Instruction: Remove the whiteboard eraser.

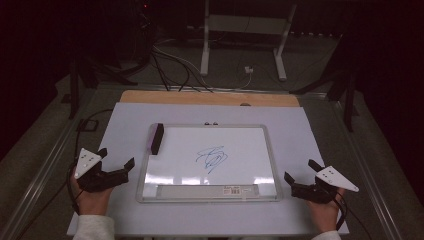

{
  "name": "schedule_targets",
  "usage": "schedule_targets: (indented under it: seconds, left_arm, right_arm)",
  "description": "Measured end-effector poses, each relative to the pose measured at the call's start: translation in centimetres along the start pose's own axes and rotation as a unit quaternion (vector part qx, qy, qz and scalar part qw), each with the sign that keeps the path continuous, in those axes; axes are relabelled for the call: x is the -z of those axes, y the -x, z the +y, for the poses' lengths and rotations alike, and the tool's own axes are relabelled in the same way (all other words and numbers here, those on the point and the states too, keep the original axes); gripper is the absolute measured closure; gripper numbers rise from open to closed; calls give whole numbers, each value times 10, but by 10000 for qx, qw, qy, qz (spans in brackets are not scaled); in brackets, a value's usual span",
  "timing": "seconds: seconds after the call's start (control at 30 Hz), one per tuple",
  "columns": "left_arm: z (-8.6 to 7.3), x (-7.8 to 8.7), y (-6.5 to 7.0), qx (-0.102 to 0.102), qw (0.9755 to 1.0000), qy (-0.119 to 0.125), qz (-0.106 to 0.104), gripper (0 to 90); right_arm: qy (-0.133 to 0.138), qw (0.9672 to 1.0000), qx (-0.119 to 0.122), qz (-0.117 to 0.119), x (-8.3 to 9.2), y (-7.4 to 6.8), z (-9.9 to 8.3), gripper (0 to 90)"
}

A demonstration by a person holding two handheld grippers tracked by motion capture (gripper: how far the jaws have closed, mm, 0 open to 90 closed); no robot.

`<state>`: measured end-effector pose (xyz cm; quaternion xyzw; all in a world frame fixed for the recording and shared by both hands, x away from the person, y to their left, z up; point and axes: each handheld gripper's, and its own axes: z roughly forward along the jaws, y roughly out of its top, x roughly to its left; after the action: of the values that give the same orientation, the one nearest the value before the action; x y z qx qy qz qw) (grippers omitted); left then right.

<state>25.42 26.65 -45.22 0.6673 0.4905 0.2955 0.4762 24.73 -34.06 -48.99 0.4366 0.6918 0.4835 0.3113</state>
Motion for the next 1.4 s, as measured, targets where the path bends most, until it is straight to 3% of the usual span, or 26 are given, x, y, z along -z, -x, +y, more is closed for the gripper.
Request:
schedule_targets:
  seconds: [0.3, 1.4]
  left_arm:
    - [10, -3, -2, -78, 10000, 59, -17, 21]
    - [18, -39, -2, -161, 9998, -70, -18, 22]
  right_arm:
    - [37, 10000, -10, -44, 1, 0, 0, 0]
    - [70, 9999, -28, -67, 3, -1, 0, 0]
